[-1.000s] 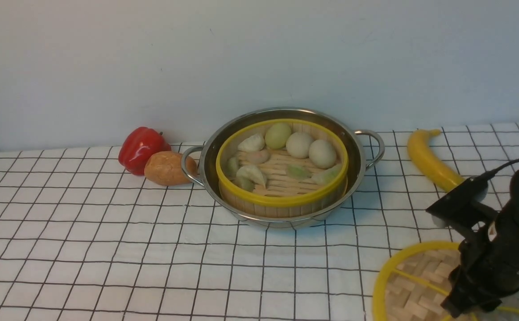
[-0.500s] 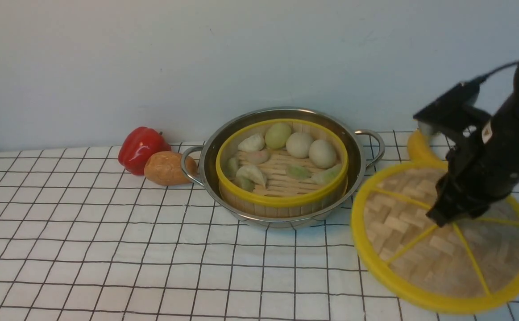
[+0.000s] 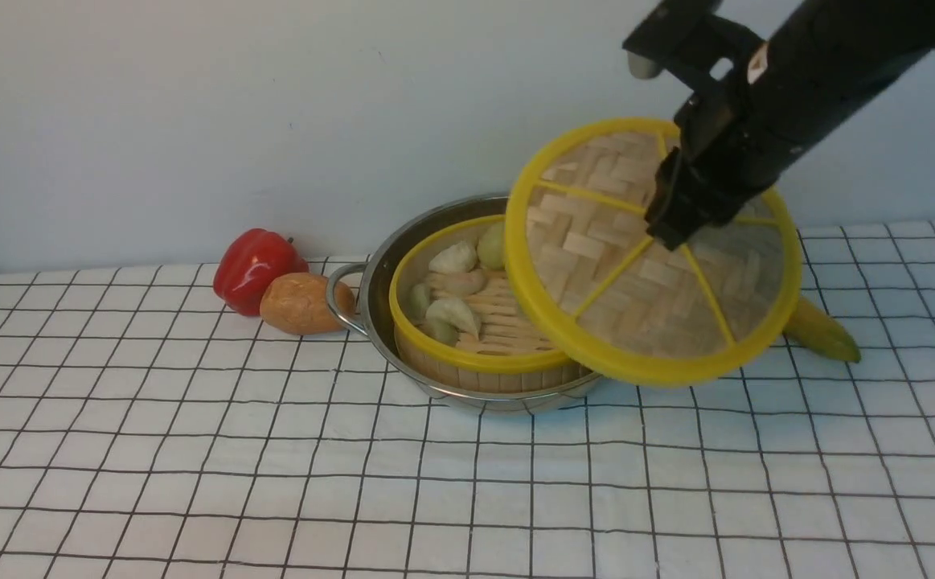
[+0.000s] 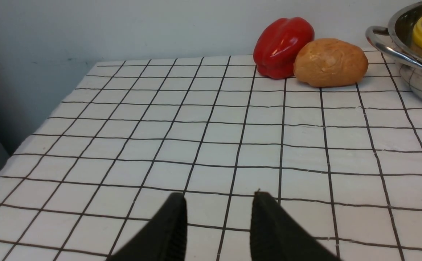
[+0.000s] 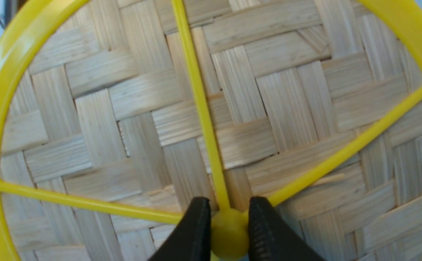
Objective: Place the steamer in the pot on the white tablecloth, and put the lid on the steamer.
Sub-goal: 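Place the bamboo steamer lid onto the steamer basket in the pot with the right gripper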
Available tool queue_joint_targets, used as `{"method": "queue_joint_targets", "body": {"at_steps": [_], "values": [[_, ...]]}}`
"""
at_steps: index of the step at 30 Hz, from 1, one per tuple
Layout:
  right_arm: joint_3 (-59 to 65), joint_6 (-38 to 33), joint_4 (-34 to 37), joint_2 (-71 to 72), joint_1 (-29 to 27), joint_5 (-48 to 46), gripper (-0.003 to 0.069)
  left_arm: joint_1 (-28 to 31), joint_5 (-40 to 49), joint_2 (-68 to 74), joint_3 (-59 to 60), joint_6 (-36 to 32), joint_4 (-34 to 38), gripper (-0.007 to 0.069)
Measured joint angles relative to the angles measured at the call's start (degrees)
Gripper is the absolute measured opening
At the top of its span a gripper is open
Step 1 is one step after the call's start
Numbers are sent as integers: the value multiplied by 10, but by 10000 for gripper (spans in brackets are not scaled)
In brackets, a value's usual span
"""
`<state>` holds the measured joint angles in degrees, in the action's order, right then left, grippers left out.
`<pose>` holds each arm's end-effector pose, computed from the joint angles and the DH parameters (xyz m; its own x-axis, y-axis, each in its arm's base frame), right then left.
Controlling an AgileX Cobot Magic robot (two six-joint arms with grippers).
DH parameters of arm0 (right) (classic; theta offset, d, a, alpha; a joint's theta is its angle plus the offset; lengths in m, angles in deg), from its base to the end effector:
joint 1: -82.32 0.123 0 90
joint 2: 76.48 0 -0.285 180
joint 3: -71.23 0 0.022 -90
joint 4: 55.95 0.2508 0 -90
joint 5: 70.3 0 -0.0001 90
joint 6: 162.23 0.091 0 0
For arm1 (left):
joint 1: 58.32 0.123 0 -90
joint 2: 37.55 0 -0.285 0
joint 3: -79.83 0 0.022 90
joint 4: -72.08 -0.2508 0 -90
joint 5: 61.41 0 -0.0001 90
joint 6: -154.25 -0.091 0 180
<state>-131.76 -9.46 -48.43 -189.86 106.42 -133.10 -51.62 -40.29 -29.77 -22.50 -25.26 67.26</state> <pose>0.3654 0.1750 0.3243 -0.5613 -0.6897 -0.4574 -0.7432 0.6633 -0.0882 0.0524 0.0089 0.1775 -0.2916 0.0361 -0.9559 -0.1254 0.9892 0.0756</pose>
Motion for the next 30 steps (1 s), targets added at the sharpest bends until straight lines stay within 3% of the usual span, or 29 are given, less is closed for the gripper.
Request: {"method": "queue_joint_targets", "body": {"at_steps": [13, 30], "values": [[-136, -93, 23, -134, 45, 16, 145, 0, 0, 0, 0, 0, 0, 242], [-141, -134, 20, -163, 45, 85, 145, 0, 0, 0, 0, 0, 0, 242]]}}
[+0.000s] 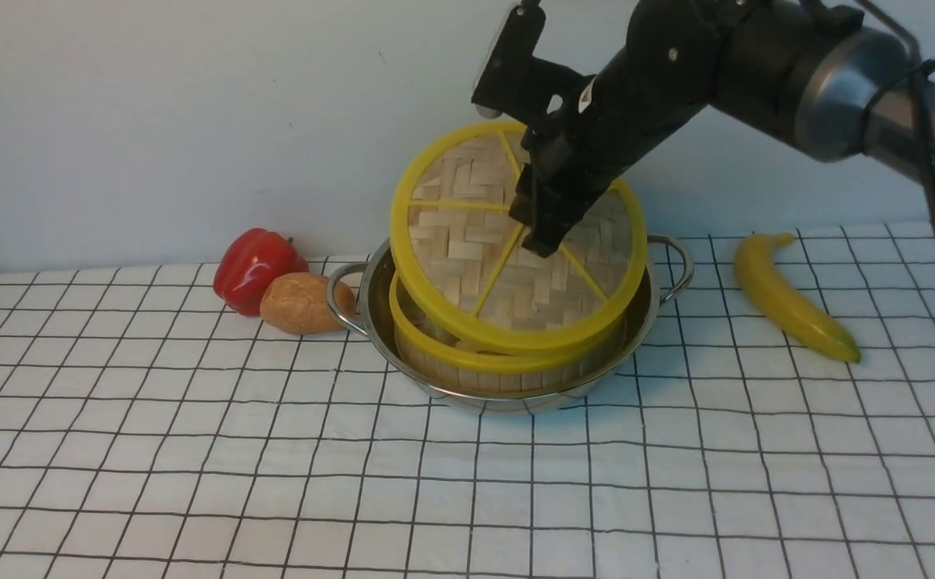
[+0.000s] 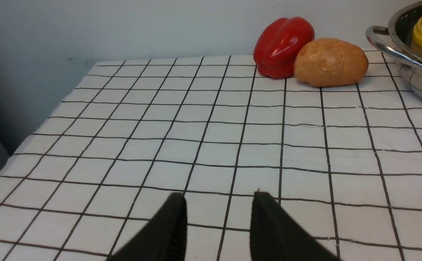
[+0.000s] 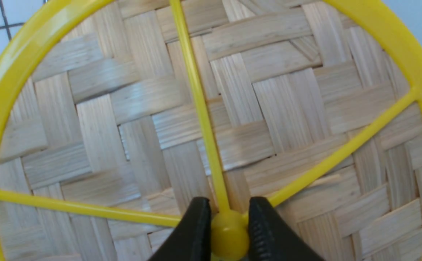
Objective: Place the steamer in the pot on the white tablecloth, and put the lid on the steamer.
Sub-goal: 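Place the bamboo steamer lid onto the steamer basket in the pot with the right gripper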
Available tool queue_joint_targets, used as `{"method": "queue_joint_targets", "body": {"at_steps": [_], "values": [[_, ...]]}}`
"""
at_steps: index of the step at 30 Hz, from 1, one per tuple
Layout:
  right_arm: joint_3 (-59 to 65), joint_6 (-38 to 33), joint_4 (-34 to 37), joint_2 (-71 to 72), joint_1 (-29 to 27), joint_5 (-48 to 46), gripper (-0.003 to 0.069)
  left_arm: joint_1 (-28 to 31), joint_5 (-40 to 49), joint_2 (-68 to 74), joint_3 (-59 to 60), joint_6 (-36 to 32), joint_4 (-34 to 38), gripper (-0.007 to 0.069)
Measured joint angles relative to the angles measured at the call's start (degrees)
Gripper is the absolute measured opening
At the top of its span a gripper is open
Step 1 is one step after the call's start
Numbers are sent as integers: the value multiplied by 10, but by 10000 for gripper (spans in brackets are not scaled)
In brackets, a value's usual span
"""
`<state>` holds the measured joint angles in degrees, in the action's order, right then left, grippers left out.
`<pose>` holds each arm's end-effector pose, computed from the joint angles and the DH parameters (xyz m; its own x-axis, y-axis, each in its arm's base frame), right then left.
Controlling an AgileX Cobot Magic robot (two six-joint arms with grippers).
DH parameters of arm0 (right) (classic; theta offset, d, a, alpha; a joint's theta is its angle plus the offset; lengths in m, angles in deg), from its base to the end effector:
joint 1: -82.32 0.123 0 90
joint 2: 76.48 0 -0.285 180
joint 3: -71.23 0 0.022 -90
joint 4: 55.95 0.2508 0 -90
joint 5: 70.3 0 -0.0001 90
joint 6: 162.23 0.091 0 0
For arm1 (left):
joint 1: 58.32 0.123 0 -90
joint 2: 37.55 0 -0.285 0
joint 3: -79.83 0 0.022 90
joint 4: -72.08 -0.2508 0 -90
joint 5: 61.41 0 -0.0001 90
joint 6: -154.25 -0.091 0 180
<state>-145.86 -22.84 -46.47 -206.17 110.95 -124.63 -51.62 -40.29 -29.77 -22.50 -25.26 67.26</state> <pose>0.4183 0.2422 0.2776 -0.2897 -0.8065 -0.5153 -0.8623 0.4536 -0.2251 0.0524 0.0089 0.1775 -0.2916 0.0361 -0.9559 -0.1254 0.9892 0.0756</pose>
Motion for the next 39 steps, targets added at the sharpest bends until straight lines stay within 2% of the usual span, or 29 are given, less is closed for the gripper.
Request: {"method": "queue_joint_targets", "body": {"at_steps": [11, 20, 39], "values": [[0, -17, 3, -28, 0, -7, 145, 0, 0, 0, 0, 0, 0, 242], [0, -76, 5, -36, 0, 20, 145, 0, 0, 0, 0, 0, 0, 242], [0, -156, 11, -36, 0, 26, 145, 0, 0, 0, 0, 0, 0, 242]]}}
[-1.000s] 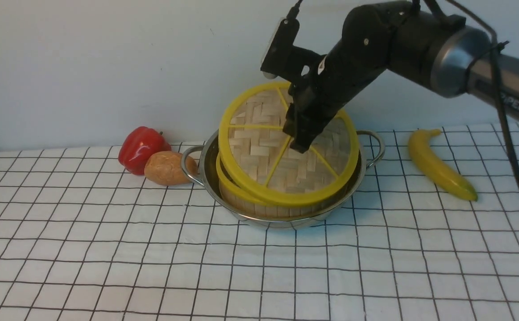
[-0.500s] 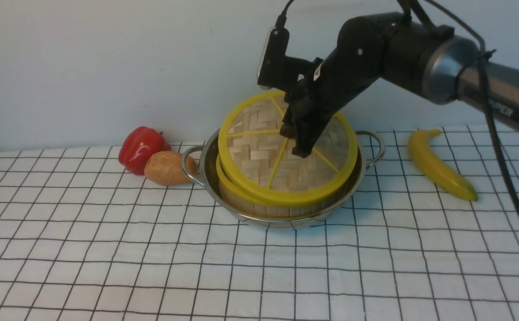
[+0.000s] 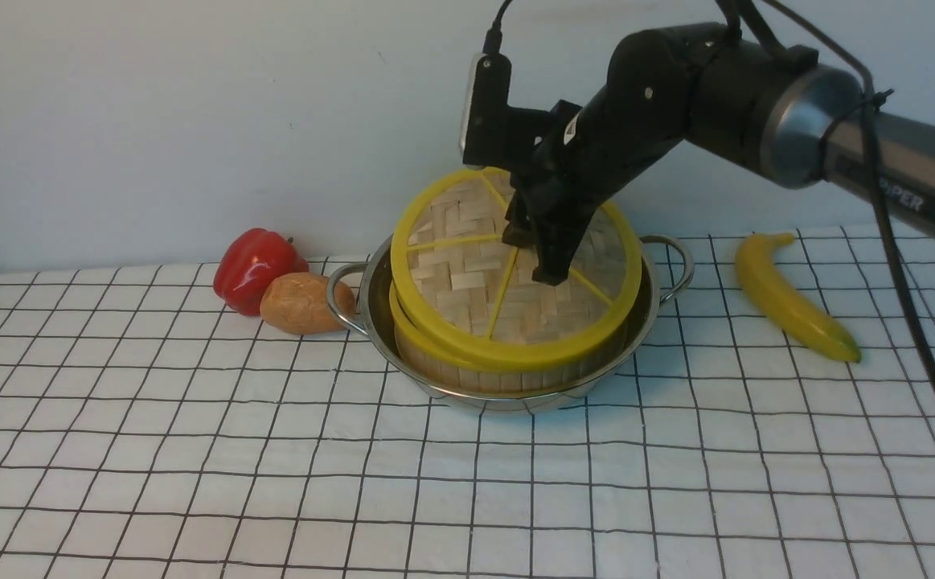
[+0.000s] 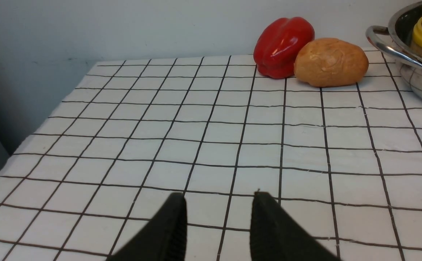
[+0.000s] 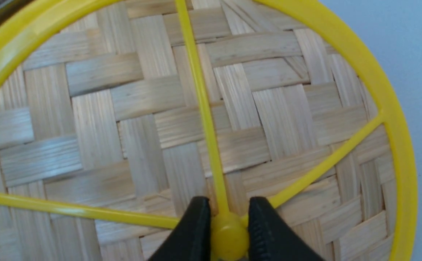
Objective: Place the steamer in the pot on the white tablecloth, and put the lid on the steamer.
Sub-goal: 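Place the bamboo steamer lid onto the steamer basket in the pot with the right gripper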
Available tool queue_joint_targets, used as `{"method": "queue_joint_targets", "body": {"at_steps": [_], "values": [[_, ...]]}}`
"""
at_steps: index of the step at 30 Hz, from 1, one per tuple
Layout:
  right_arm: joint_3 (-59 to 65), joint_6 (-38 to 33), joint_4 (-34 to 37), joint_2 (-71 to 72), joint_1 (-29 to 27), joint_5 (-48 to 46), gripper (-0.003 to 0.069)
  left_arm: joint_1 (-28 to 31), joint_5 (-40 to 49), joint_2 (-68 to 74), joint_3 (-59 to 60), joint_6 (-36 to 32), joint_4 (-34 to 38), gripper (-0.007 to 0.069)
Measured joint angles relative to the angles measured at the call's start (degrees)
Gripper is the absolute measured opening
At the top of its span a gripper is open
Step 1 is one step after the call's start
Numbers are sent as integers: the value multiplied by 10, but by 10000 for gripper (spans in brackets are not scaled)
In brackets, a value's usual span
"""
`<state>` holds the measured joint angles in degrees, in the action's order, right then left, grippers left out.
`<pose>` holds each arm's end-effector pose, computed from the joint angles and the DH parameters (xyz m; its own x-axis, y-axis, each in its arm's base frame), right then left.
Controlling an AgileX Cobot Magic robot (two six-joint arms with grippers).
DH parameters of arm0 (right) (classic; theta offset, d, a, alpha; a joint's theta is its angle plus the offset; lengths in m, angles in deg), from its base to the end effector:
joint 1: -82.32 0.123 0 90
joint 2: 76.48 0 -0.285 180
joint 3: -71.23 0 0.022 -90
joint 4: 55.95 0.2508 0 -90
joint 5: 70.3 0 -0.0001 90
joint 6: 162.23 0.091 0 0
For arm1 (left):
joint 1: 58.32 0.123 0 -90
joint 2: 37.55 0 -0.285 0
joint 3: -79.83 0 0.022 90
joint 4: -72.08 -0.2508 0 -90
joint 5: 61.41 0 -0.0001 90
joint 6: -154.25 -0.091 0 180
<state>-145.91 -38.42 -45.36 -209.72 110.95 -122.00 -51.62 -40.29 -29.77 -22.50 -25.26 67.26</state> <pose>0.4286 0.2489 0.2500 -0.0660 -0.8943 -0.4425 -0.9142 0.2319 -0.3324 0.0524 0.0089 0.1775 -0.2916 0.0361 -0.9559 -0.1254 0.9892 0.0756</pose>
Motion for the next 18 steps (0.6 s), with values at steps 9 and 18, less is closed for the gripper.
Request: {"method": "queue_joint_targets", "body": {"at_steps": [9, 18], "values": [[0, -79, 25, 0, 0, 7, 145, 0, 0, 0, 0, 0, 0, 242], [0, -126, 55, 0, 0, 9, 145, 0, 0, 0, 0, 0, 0, 242]]}}
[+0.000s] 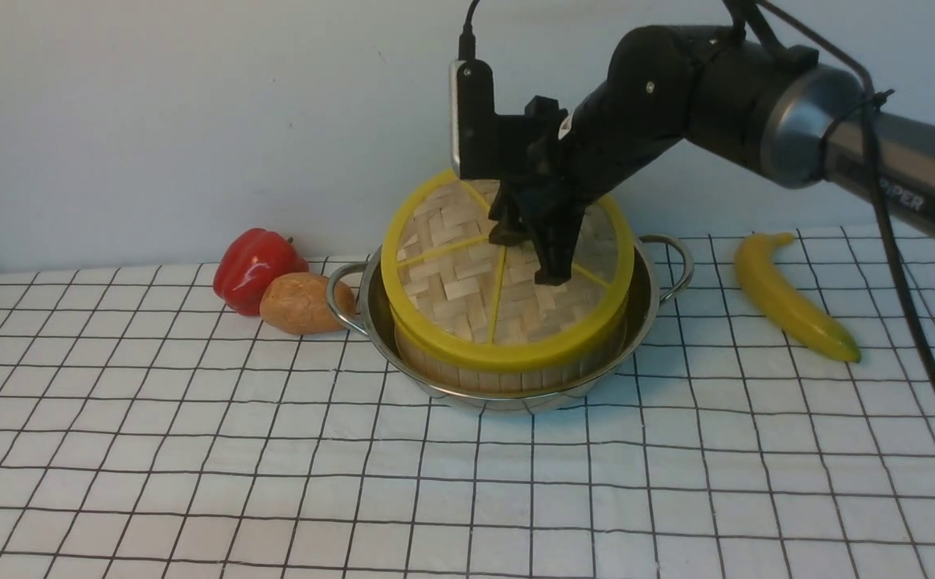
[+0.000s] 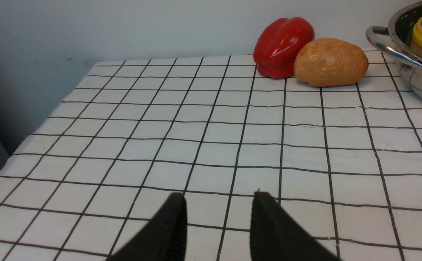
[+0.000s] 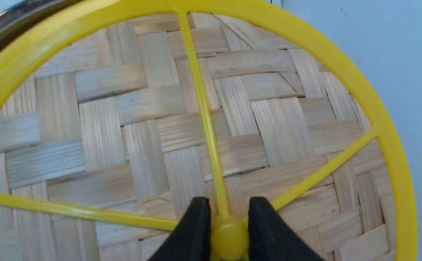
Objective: Place the steamer in the pot on the white tablecloth, and put the lid on the steamer.
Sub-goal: 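Place the bamboo steamer lid onto the steamer basket in the pot with the right gripper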
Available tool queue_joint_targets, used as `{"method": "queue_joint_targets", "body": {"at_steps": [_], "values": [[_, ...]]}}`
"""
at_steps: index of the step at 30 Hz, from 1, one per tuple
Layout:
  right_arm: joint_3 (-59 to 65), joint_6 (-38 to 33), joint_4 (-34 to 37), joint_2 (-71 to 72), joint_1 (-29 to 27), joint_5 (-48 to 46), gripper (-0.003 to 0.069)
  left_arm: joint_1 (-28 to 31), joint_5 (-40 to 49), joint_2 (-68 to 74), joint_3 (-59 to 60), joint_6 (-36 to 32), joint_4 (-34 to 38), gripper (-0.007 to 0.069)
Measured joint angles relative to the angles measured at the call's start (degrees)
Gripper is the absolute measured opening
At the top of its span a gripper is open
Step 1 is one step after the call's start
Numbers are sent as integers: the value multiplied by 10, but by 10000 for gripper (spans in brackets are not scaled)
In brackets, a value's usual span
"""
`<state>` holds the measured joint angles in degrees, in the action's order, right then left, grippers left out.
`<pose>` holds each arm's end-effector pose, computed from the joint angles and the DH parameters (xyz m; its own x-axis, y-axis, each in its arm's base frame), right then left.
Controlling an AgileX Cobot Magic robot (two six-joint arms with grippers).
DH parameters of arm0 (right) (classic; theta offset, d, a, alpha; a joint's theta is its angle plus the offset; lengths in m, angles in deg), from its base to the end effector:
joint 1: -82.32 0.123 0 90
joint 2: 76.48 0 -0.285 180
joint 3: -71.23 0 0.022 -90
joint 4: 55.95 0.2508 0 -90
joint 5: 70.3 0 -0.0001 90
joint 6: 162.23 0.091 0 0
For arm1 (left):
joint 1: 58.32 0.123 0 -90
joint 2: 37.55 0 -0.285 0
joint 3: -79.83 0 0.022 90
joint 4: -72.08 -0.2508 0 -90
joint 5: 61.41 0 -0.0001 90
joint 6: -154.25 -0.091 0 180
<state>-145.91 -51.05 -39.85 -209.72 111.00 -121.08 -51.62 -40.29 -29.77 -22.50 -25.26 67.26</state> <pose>0.4265 0.2556 0.2523 0.1108 -0.8883 -0.4456 -0.9187 0.0795 -0.3869 0.0524 0.0089 0.1775 -0.2916 0.0361 -0.9559 -0.1254 0.9892 0.0756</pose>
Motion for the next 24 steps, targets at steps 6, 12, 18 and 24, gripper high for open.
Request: {"method": "queue_joint_targets", "body": {"at_steps": [6, 12, 18, 24], "values": [[0, -3, -7, 0, 0, 20, 145, 0, 0, 0, 0, 0, 0, 242], [0, 4, -1, 0, -9, 24, 145, 0, 0, 0, 0, 0, 0, 242], [0, 8, 11, -2, -14, 22, 145, 0, 0, 0, 0, 0, 0, 242], [-2, 6, 19, -29, -14, 11, 145, 0, 0, 0, 0, 0, 0, 242]]}}
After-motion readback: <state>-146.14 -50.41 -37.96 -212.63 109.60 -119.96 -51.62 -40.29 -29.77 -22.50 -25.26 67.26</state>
